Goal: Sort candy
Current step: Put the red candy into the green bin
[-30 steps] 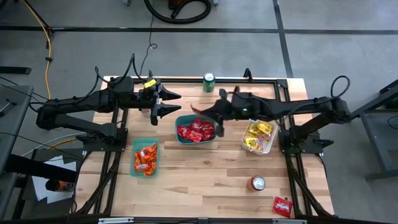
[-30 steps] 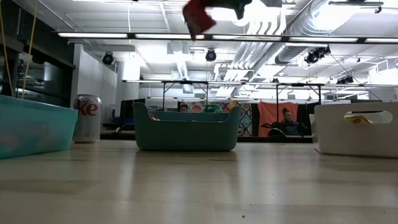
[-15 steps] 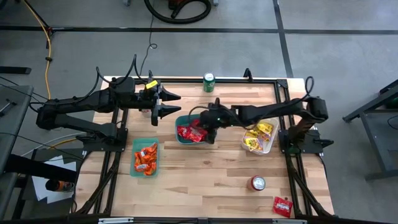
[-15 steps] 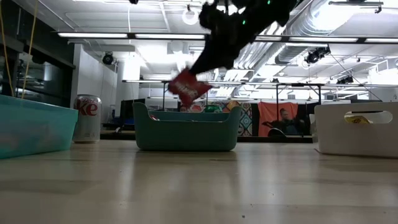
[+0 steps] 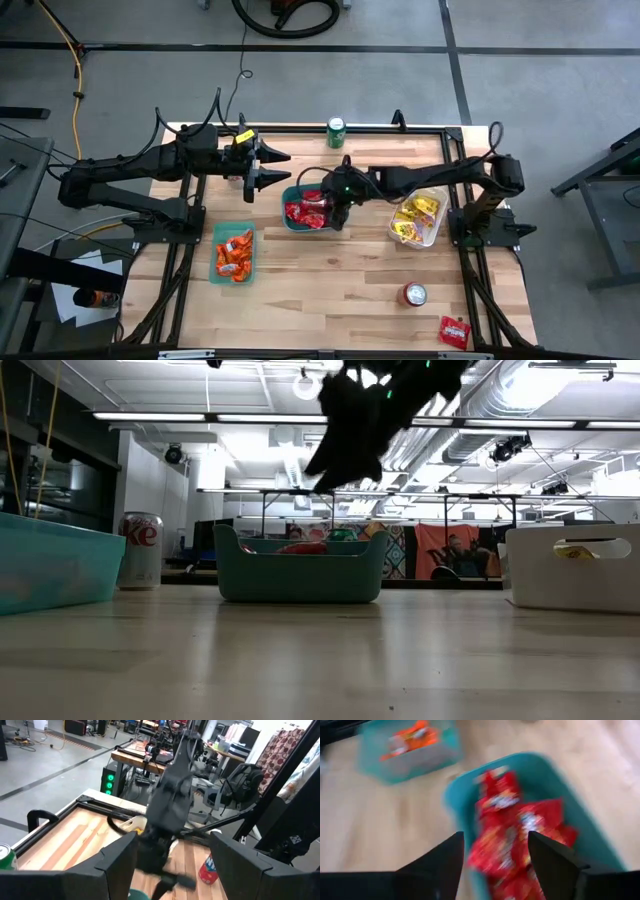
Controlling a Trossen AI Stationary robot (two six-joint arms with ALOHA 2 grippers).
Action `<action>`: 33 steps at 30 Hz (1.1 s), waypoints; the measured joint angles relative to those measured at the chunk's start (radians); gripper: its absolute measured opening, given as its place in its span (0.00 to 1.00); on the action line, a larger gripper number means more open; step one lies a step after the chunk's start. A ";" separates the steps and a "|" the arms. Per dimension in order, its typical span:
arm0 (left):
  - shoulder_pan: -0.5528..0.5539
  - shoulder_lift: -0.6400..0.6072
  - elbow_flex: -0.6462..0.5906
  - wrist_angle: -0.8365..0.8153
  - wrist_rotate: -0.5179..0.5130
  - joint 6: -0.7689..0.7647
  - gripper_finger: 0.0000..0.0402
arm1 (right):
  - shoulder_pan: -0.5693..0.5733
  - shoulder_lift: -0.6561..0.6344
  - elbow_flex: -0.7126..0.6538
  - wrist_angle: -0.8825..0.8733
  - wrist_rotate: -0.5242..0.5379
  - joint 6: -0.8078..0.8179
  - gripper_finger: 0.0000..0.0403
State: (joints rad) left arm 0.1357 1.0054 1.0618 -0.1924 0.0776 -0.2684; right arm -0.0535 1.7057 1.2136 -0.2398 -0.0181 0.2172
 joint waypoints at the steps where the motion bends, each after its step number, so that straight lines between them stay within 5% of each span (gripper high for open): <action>1: 0.000 0.000 0.000 -0.002 0.000 0.000 0.58 | -0.004 -0.014 0.022 -0.053 -0.042 -0.001 0.54; 8: 0.000 0.000 0.000 -0.010 -0.002 0.000 0.58 | 0.016 -0.148 0.153 -0.469 -0.305 -0.003 0.58; 14: 0.001 0.000 0.000 -0.016 -0.014 0.000 0.58 | 0.168 -0.322 0.088 -0.677 -0.313 0.123 0.58; 26: 0.001 0.000 0.000 -0.015 -0.068 0.001 0.58 | 0.611 -0.717 -0.192 -0.770 -0.289 0.954 0.58; 33: 0.001 0.000 0.000 -0.016 -0.068 0.001 0.58 | 0.871 -0.741 -0.367 -0.582 -0.289 1.261 0.58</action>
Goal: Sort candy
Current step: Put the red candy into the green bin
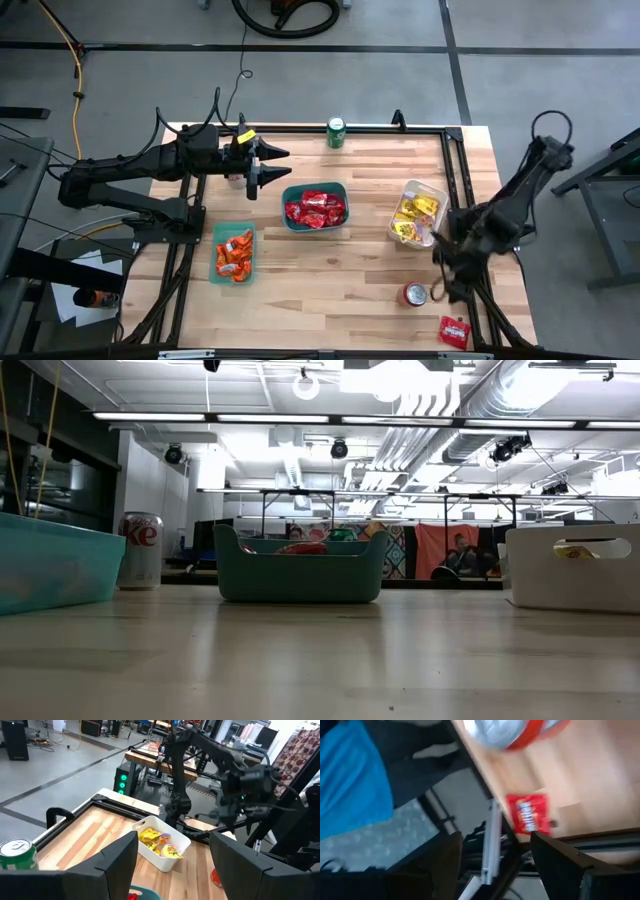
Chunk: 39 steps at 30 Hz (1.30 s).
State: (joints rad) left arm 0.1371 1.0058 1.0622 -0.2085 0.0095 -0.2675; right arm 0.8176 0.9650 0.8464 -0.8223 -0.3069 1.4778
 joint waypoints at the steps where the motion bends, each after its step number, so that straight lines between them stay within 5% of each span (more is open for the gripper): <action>1: 0.000 0.000 0.000 0.000 0.000 0.000 0.58 | 0.030 0.009 -0.030 0.067 0.000 0.026 0.58; 6: 0.000 0.000 0.000 -0.001 -0.009 0.009 0.58 | 0.158 0.098 -0.131 0.322 0.001 0.156 0.58; 23: 0.000 0.000 0.000 -0.003 -0.049 0.009 0.58 | 0.326 0.485 -0.135 0.473 0.085 0.152 0.58; 39: 0.000 0.000 0.000 -0.004 -0.052 0.008 0.58 | 0.377 0.637 -0.130 0.562 0.124 0.159 0.57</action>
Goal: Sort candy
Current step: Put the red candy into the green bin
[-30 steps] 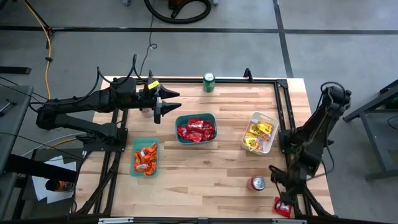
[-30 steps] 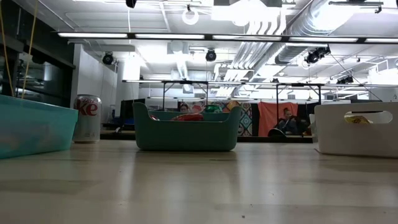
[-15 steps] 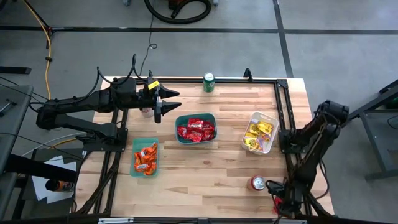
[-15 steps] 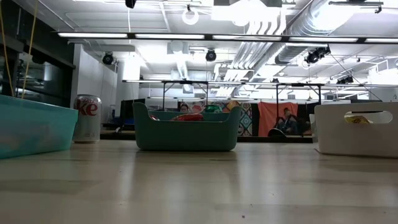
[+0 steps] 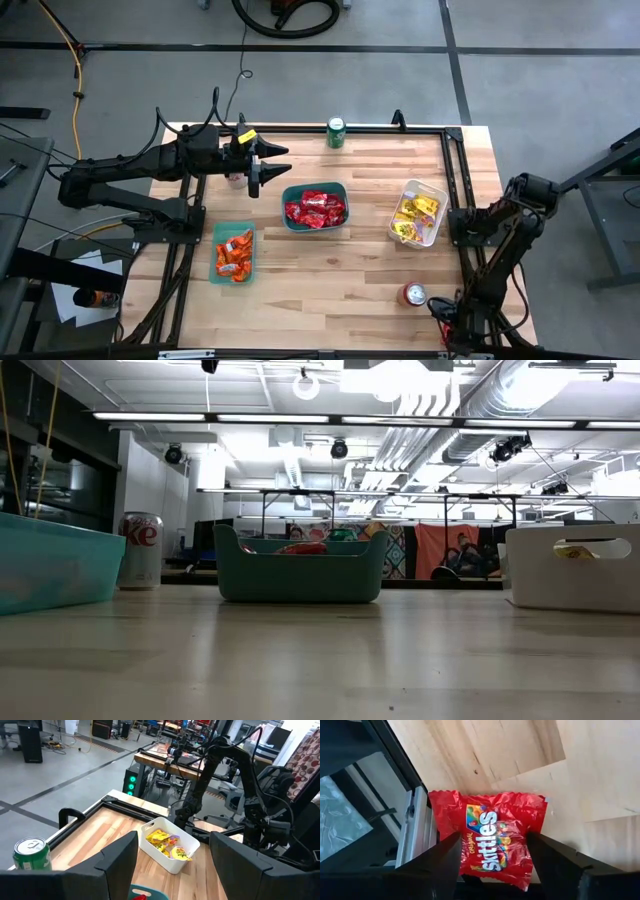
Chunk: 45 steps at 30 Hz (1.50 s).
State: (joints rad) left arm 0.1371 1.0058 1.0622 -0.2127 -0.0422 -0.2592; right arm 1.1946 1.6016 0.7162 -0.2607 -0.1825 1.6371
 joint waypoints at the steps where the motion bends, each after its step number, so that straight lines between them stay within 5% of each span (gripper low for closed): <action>1: 0.000 0.000 0.000 0.000 0.000 0.000 0.58 | 0.000 0.002 0.000 -0.002 0.000 0.000 0.57; 5: 0.000 0.000 0.000 0.000 -0.017 0.000 0.58 | 0.000 0.005 -0.001 -0.029 0.003 0.003 0.45; 10: 0.000 0.000 0.000 0.000 -0.030 0.000 0.58 | -0.003 0.006 -0.002 -0.037 0.003 0.013 0.10; 12: 0.000 0.000 0.000 0.000 -0.030 0.000 0.58 | -0.003 0.007 -0.002 -0.033 0.007 0.016 0.03; 24: 0.000 0.000 0.000 0.000 -0.049 0.030 0.58 | -0.005 -0.086 -0.004 -0.066 0.050 0.067 0.00; 39: 0.000 0.000 0.000 0.000 -0.050 0.045 0.58 | -0.016 -0.365 0.205 -0.504 0.132 0.014 0.00; 45: 0.000 0.000 0.000 0.000 -0.050 0.045 0.58 | -0.096 -0.446 0.347 -0.651 0.289 -0.130 0.00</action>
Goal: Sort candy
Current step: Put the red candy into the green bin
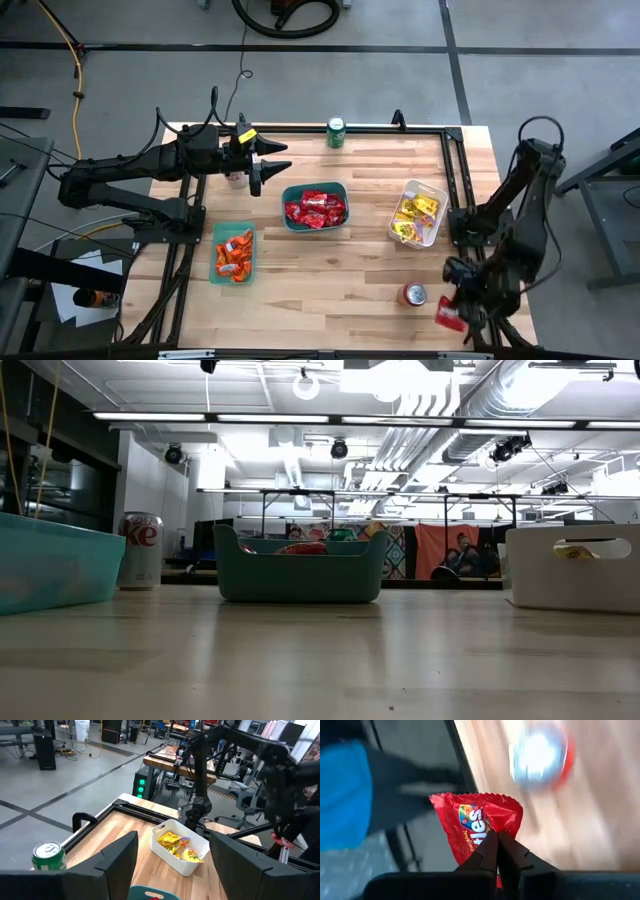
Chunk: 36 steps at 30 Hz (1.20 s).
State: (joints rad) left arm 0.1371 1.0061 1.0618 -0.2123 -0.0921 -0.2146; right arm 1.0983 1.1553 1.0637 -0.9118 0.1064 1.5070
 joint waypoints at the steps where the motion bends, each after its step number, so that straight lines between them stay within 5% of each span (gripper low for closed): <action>1: 0.000 0.000 0.000 0.000 0.000 0.000 0.58 | -0.022 -0.010 0.020 -0.014 0.042 -0.043 0.00; 8: -0.001 0.000 0.000 0.001 0.038 -0.016 0.58 | -0.278 -0.029 0.065 0.021 0.255 -0.460 0.00; 15: -0.044 0.004 0.000 0.005 0.099 0.010 0.58 | -0.629 0.003 0.065 0.323 0.247 -1.016 0.00; 20: -0.105 0.003 -0.026 0.090 0.098 0.005 0.58 | -0.844 0.024 0.065 0.620 0.104 -1.308 0.00; 28: -0.184 0.004 -0.294 0.526 0.021 -0.064 0.58 | -1.056 0.105 0.065 0.906 -0.156 -1.403 0.00; 36: -0.182 0.003 -0.346 0.608 -0.001 -0.013 0.58 | -1.075 0.195 0.065 0.972 -0.213 -1.437 0.00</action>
State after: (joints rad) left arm -0.0452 1.0096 0.7155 0.3954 -0.0935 -0.2281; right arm 0.0235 1.3501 1.1282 0.0599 -0.1062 0.0704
